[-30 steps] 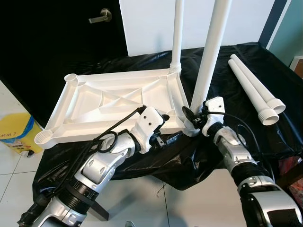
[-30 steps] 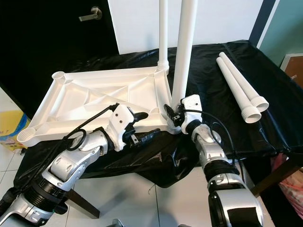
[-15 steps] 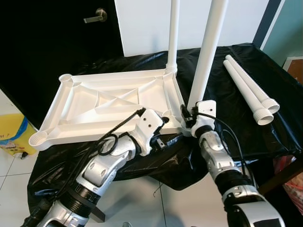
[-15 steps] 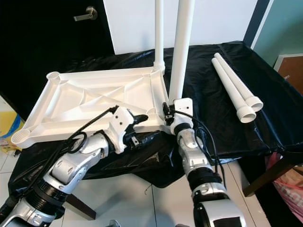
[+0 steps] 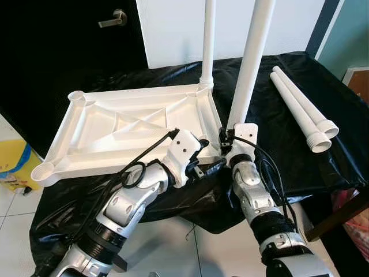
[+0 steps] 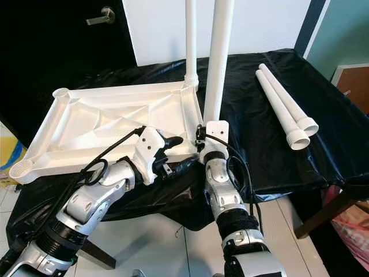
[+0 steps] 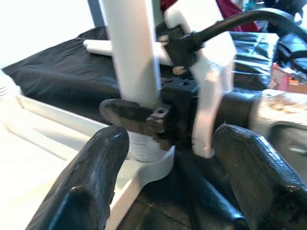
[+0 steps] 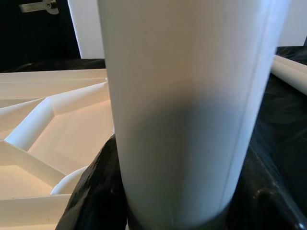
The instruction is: Building children table
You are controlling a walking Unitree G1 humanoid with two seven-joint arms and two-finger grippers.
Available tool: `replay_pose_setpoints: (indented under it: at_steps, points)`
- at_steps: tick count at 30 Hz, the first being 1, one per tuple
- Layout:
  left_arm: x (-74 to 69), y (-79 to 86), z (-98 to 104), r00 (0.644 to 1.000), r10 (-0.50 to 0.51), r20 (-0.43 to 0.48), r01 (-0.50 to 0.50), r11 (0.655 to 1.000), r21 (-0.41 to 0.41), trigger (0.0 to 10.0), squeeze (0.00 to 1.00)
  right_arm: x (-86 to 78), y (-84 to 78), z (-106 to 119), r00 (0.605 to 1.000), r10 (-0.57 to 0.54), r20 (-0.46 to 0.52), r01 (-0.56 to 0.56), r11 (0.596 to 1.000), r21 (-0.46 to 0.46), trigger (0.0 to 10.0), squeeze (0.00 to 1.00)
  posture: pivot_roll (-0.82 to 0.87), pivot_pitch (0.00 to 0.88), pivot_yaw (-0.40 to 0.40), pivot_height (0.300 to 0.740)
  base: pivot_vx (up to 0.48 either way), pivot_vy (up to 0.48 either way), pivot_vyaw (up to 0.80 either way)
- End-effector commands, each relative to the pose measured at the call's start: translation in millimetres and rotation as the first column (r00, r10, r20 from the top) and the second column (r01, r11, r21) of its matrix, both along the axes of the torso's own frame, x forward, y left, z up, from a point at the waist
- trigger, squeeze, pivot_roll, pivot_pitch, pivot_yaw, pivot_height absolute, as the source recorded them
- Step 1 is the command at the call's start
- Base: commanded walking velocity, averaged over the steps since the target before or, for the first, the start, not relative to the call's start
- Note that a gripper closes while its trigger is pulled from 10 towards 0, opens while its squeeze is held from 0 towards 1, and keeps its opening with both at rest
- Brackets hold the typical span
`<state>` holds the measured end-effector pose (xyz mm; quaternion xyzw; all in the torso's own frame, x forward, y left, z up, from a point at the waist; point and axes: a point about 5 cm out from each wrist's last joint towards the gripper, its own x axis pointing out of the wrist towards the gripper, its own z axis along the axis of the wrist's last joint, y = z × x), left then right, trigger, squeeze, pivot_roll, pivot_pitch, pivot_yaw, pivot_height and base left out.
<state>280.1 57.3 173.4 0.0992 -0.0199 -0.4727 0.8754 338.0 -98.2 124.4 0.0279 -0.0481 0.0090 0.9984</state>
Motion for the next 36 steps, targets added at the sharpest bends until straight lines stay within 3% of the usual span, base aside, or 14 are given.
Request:
replay_pose_setpoints:
  at_steps: [1, 3, 4, 12, 19, 20, 21, 23, 26, 31, 33, 36]
  points:
    - [1.1, 3.6, -0.1, 1.0, 0.0, -0.005, 0.0, 1.0, 0.018, 10.0, 0.0, -6.1, 0.9, -18.3, 0.996, 0.007, -0.084, -0.004, 0.999, 0.04, 10.0, 0.0, -0.11, 0.004, 0.036, 0.74, 0.0, 0.0, 0.0]
    - [1.1, 4.0, 0.0, 1.0, 0.001, -0.005, -0.001, 1.0, 0.018, 10.0, 0.0, -6.3, 0.9, -18.2, 0.996, 0.008, -0.083, -0.005, 0.999, 0.039, 10.0, 0.0, -0.11, 0.004, 0.036, 0.74, 0.0, 0.0, 0.0]
    - [1.4, 5.4, 0.0, 1.0, 0.006, -0.004, -0.006, 1.0, 0.018, 10.0, 0.0, -6.7, 0.8, -17.1, 0.997, 0.012, -0.075, -0.01, 0.999, 0.032, 10.0, 1.0, -0.1, 0.001, 0.03, 0.74, 0.0, 0.0, 0.0]
    - [2.8, 10.1, 1.6, 0.999, 0.036, 0.002, -0.036, 0.999, 0.011, 10.0, 0.0, -10.0, -3.4, -9.8, 0.994, 0.105, -0.017, -0.104, 0.994, 0.012, 10.0, 1.0, -0.09, 0.0, 0.012, 0.74, 0.0, 0.0, 0.0]
    - [1.5, 10.2, 1.7, 0.999, 0.04, 0.003, -0.04, 0.999, 0.01, 10.0, 0.0, -13.9, -18.5, -9.4, 0.979, 0.203, 0.002, -0.203, 0.979, -0.009, 10.0, 1.0, -0.09, 0.0, 0.008, 0.74, 0.0, 0.0, 0.0]
    - [1.1, 10.0, 1.4, 0.999, 0.037, 0.001, -0.037, 0.999, 0.01, 10.0, 0.0, -14.0, -22.9, -9.7, 0.971, 0.24, 0.002, -0.24, 0.971, -0.023, 10.0, 0.0, -0.09, 0.0, 0.01, 0.74, 0.0, 0.0, 0.0]
    - [-0.6, 8.8, 0.2, 1.0, 0.021, -0.006, -0.021, 1.0, 0.014, 10.0, 0.0, -11.1, -32.4, -7.3, 0.948, 0.317, 0.008, -0.315, 0.946, -0.076, 10.0, 0.0, -0.09, 0.0, 0.019, 0.74, 0.0, 0.0, 0.0]
    - [-0.6, 8.8, 0.2, 1.0, 0.021, -0.006, -0.021, 1.0, 0.014, 10.0, 0.0, -11.1, -32.4, -7.3, 0.948, 0.317, 0.008, -0.315, 0.946, -0.076, 10.0, 0.0, -0.09, 0.0, 0.019, 0.74, 0.0, 0.0, 0.0]
    - [-1.8, 7.0, -1.1, 1.0, 0.001, -0.012, -0.001, 1.0, 0.019, 10.0, 0.0, -4.8, -40.1, -3.0, 0.917, 0.399, -0.001, -0.396, 0.909, -0.134, 10.0, 0.0, -0.1, 0.0, 0.022, 0.74, 0.0, 0.0, 0.0]
    - [-2.3, 5.0, -2.7, 1.0, -0.016, -0.013, 0.016, 0.999, 0.033, 10.0, 0.0, 0.7, -41.4, 1.5, 0.879, 0.476, -0.016, -0.471, 0.865, -0.17, 10.0, 0.0, -0.1, 0.0, 0.026, 0.74, 0.0, 0.0, 0.0]
    - [-2.8, 3.1, -2.7, 1.0, -0.024, -0.013, 0.025, 0.999, 0.037, 10.0, 0.0, 4.8, -40.6, 4.3, 0.841, 0.54, -0.04, -0.537, 0.821, -0.194, 10.0, 0.0, -0.1, 0.0, 0.025, 0.74, 0.0, 0.0, 0.0]
    - [-3.0, 2.6, -2.5, 1.0, -0.027, -0.012, 0.027, 0.999, 0.037, 10.0, 0.0, 6.7, -40.1, 4.5, 0.825, 0.563, -0.056, -0.561, 0.803, -0.2, 10.0, 0.0, -0.09, 0.0, 0.025, 0.74, 0.0, 0.0, 0.0]
